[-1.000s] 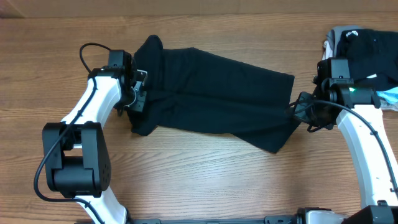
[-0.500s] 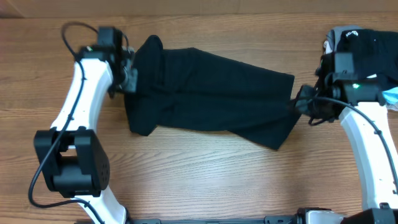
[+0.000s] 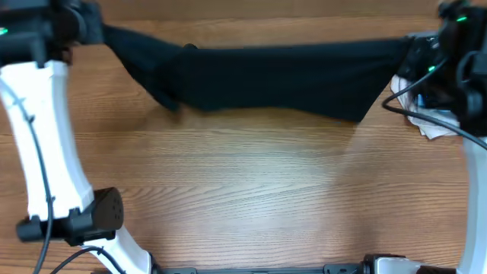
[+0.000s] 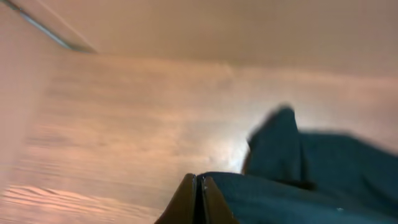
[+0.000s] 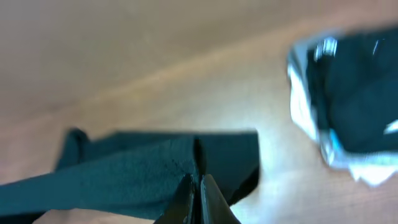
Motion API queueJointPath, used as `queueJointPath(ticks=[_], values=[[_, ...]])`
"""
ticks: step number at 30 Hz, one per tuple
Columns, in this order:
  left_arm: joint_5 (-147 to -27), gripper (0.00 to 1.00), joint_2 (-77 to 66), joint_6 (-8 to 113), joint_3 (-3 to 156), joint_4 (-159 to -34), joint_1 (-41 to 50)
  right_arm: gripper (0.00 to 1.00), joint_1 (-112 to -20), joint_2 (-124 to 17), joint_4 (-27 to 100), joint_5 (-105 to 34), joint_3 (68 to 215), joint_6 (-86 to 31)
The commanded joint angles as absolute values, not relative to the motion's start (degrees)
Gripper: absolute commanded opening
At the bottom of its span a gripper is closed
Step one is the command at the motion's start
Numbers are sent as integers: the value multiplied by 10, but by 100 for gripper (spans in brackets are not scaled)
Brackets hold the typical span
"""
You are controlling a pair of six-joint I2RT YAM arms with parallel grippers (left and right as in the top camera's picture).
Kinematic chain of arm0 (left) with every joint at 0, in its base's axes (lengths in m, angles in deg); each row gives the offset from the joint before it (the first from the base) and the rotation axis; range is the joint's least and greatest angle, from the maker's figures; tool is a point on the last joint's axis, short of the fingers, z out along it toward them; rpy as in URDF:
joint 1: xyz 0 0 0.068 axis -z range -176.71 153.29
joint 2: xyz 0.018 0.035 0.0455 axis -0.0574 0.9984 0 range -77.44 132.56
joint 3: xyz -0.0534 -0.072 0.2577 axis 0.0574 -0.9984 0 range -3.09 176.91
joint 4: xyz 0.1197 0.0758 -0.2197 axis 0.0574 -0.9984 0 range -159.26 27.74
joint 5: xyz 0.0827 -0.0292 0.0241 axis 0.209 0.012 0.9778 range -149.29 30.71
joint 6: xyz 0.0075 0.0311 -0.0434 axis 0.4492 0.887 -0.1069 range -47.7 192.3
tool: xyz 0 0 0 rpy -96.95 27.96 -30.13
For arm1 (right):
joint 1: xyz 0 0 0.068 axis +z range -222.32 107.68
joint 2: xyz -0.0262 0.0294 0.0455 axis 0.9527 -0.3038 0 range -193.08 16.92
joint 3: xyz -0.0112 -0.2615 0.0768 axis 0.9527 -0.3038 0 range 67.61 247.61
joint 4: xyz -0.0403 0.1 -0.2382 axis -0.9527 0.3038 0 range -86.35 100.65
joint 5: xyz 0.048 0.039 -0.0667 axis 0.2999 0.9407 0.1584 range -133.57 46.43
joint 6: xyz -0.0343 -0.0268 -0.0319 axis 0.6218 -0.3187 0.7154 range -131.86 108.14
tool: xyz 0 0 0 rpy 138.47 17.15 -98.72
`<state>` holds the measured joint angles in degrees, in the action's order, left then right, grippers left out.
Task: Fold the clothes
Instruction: 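Lift the shirt high with both grippers and swing it back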
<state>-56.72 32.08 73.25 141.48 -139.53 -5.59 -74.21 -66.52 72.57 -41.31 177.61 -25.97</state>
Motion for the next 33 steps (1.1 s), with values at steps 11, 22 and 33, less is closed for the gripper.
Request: queueJointPath(ticks=[11, 22, 33], values=[[-557, 4, 223, 723, 1717, -1482, -196, 4, -749, -661, 840, -420, 2081, -214], [-557, 4, 159, 723, 1712, -1471, -211, 4, -749, -677, 868, -365, 2105, -188], [-564, 4, 266, 722, 1656, -1434, -211, 4, -748, -812, 813, -326, 2105, -176]])
